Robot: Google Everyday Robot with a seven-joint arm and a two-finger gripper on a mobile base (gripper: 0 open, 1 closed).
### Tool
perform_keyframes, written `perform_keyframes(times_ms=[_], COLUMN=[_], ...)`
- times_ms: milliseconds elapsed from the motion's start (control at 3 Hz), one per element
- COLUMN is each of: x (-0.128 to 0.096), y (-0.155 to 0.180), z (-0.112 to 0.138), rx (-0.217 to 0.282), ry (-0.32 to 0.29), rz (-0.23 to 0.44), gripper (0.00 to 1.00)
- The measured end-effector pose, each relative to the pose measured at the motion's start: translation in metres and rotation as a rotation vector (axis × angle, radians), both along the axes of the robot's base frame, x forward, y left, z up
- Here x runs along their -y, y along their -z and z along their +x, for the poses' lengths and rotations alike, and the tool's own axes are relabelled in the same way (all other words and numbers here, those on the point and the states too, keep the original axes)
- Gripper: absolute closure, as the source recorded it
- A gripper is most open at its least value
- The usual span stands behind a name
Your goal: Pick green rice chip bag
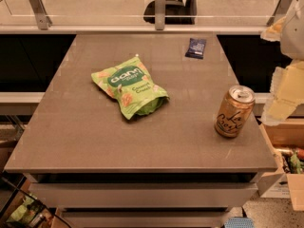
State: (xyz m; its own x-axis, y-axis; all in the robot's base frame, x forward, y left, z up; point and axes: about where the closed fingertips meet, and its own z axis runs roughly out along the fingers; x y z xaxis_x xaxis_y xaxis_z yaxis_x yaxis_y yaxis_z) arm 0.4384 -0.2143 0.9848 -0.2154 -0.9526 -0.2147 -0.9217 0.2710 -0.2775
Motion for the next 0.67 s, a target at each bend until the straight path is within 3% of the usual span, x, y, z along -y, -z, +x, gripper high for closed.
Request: perform_keyframes(times_ms=[333, 667], x=[0.0, -0.014], y=[0.0, -0.011], z=[0.0, 0.002], rx=[0.0, 0.012], ry=[0.0, -0.01], rz=[0.0, 0.005], gripper=[0.0, 0.0])
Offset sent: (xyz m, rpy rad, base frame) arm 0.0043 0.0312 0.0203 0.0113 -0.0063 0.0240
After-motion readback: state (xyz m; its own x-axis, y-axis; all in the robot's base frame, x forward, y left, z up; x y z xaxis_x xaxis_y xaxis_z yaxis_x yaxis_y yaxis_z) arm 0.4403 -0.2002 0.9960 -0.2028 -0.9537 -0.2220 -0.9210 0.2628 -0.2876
